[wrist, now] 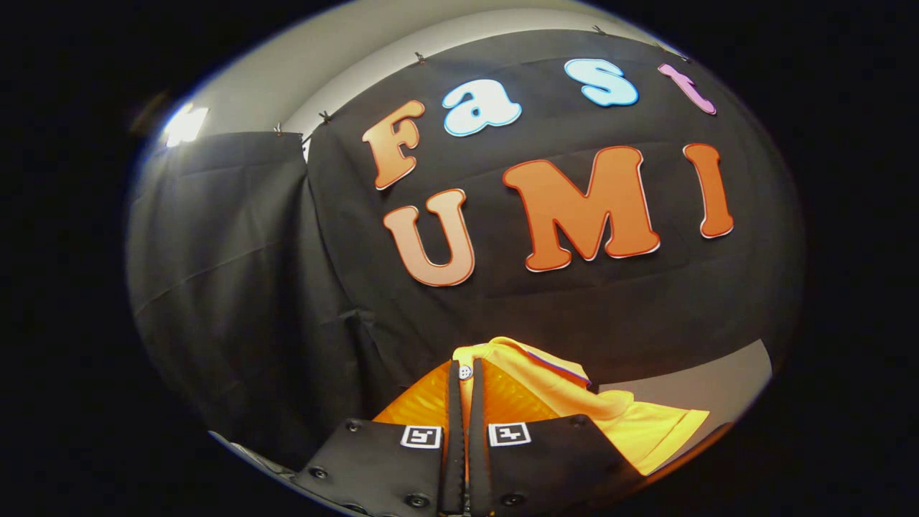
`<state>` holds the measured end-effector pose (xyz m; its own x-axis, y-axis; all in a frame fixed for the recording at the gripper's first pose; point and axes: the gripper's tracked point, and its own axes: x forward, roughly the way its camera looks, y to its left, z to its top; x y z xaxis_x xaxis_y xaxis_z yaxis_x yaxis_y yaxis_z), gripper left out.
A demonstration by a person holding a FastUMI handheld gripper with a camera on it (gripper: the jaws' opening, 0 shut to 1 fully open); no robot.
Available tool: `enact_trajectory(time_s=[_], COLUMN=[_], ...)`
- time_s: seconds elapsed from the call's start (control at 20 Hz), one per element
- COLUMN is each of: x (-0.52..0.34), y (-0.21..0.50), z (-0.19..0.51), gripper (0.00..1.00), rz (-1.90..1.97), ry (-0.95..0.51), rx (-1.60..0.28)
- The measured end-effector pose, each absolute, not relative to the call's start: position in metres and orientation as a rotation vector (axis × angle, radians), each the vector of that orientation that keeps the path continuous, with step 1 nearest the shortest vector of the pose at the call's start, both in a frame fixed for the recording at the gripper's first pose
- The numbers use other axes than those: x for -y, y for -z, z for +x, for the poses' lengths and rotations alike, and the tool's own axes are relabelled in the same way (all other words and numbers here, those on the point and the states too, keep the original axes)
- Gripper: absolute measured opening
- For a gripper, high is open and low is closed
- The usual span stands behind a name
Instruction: Put the clothes into the washing machine and then close the washing machine lid.
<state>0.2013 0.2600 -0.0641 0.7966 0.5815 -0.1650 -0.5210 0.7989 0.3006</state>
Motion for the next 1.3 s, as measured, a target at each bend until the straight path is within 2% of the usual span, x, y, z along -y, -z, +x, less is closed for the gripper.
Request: enact_trajectory(time_s=[0.5, 1.05, 1.3], x=[-0.326, -0.372, -0.39], y=[0.077, 0.159, 0.218], z=[0.2, 0.227, 0.233], gripper=[0.11, 0.11, 0.11], rz=[0.267, 0.315, 0.292], ry=[-0.72, -0.7, -0.661], rx=[-0.243, -0.387, -0.487])
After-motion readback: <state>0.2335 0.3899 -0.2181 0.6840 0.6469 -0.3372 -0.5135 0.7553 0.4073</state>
